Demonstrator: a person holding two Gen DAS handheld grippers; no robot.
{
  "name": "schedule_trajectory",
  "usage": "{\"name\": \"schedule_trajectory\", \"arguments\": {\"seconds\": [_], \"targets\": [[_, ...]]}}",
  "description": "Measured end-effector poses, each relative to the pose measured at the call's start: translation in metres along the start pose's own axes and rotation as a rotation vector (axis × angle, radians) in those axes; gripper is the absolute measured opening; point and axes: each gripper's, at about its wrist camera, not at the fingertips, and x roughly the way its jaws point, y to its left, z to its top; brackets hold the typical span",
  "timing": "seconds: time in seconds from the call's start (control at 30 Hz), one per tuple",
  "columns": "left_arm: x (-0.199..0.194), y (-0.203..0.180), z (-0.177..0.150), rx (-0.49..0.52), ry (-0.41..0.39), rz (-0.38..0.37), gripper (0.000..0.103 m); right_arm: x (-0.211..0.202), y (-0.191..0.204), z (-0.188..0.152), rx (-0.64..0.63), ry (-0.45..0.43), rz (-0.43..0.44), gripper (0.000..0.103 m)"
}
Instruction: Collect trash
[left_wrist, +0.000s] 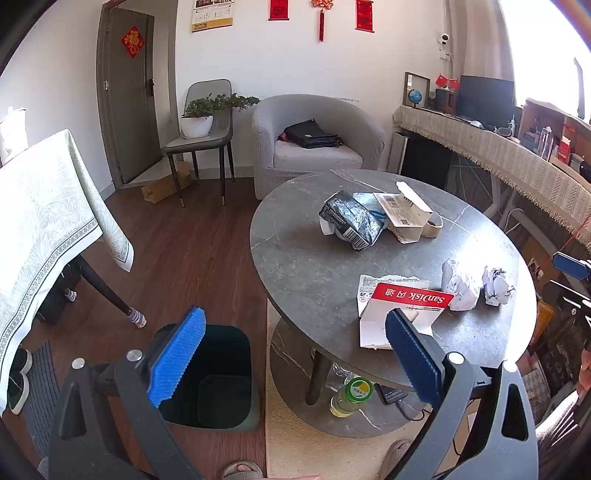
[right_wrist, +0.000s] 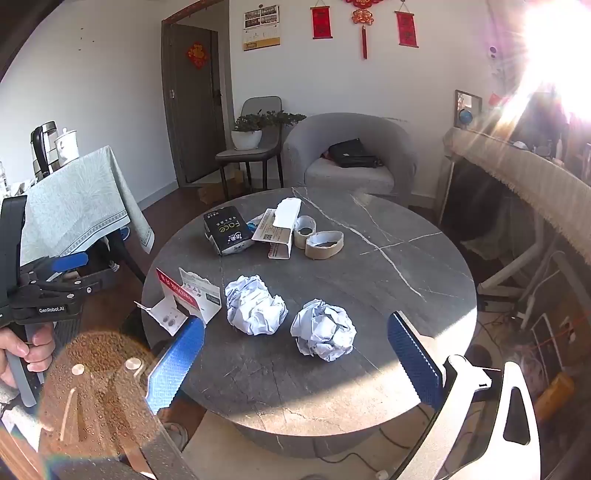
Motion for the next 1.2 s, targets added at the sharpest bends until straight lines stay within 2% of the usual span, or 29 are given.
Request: {"name": "schedule_trajectory", "arguments": {"seconds": [0.37,1.2], "targets": [[0.002,0.004,-0.001,-0.003,0.002,0.004,0.100,-0.008,0.006,0.003,-0.024,-0.005,0.000,0.100],[0.003,0.003,-0.002,-0.012,0.006,0.004,0.100,0.005,0.006,0.000,-0.004,0.010,0.007,0.100]]}}
